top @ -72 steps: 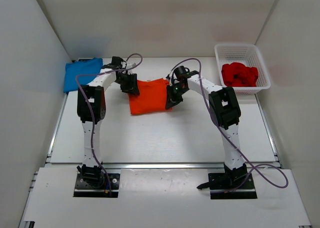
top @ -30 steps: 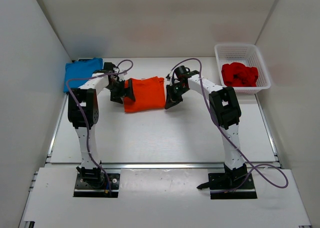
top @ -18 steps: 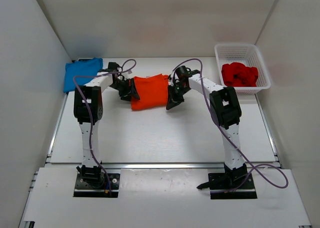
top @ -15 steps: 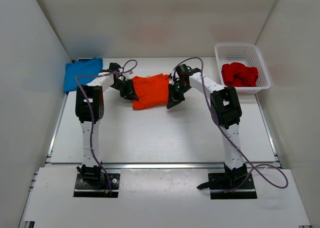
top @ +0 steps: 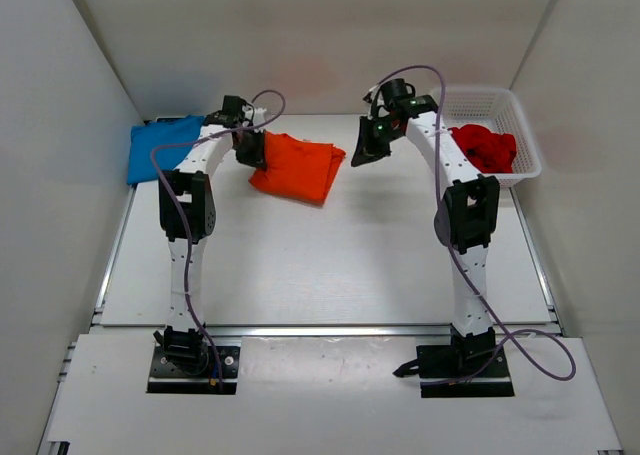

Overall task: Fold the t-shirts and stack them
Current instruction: Put the neatly folded tshirt into the corner of the board with the left arm

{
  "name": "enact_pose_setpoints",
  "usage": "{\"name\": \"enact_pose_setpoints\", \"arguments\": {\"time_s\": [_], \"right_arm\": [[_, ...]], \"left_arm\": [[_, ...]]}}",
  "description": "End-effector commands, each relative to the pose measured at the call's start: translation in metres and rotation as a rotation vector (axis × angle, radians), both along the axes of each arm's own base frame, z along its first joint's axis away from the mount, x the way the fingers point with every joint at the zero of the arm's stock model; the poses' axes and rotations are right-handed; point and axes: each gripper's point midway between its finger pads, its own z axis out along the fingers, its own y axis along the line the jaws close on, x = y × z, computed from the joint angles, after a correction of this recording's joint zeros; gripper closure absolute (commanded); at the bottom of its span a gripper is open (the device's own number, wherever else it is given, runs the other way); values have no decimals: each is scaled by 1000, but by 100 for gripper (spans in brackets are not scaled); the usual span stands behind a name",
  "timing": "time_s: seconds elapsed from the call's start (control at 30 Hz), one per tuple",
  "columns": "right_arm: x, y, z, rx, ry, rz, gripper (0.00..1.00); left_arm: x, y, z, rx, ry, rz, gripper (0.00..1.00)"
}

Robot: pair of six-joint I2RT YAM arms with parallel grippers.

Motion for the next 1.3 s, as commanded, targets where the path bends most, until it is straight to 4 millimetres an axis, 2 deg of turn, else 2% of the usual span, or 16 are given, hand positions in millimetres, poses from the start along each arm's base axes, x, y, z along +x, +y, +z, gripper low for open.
{"name": "enact_pose_setpoints", "arguments": {"time_s": [0.0,0.03,0.1,0.23,0.33,0.53,0.63,0.8,0.83,0.9,0.93,1.0,1.03,1.07,1.13,1.27], "right_arm": [[6,-26,50,-10,-92,-52,100],[9,-31,50,-21,-108,-55,100],[13,-34,52,-29,-127,-50,100],[18,-39,54,-19,-137,-56,100],[19,-34,54,-12,-140,-46,100],[25,-36,57,12,-149,-47,100],[24,-37,53,10,-139,-44,100],[23,-38,53,20,-130,-46,100],[24,-36,53,28,-134,-38,100],[25,-39,52,34,-127,-47,100],[24,-36,51,38,-122,-41,100],[28,-41,56,48,-133,-56,100],[28,-42,54,46,-127,-58,100],[25,-40,52,46,-119,-49,100],[28,-41,55,49,-126,-60,100],[28,-43,55,42,-134,-58,100]], "left_arm": [[50,51,64,308,-278,-10,100],[56,62,76,385,-314,-11,100],[67,81,87,523,-360,-14,100],[73,115,98,707,-377,3,100],[79,123,112,784,-424,19,100],[91,173,148,1069,-503,79,100],[95,198,160,1160,-513,123,100],[91,230,196,1237,-553,254,100],[89,238,196,1236,-547,289,100],[81,242,205,1168,-570,349,100],[78,251,194,1131,-548,385,100],[70,258,191,1117,-526,409,100],[66,262,180,1122,-499,411,100],[62,278,177,1118,-483,444,100],[57,295,164,1101,-440,478,100],[52,325,176,1081,-450,595,100]]}}
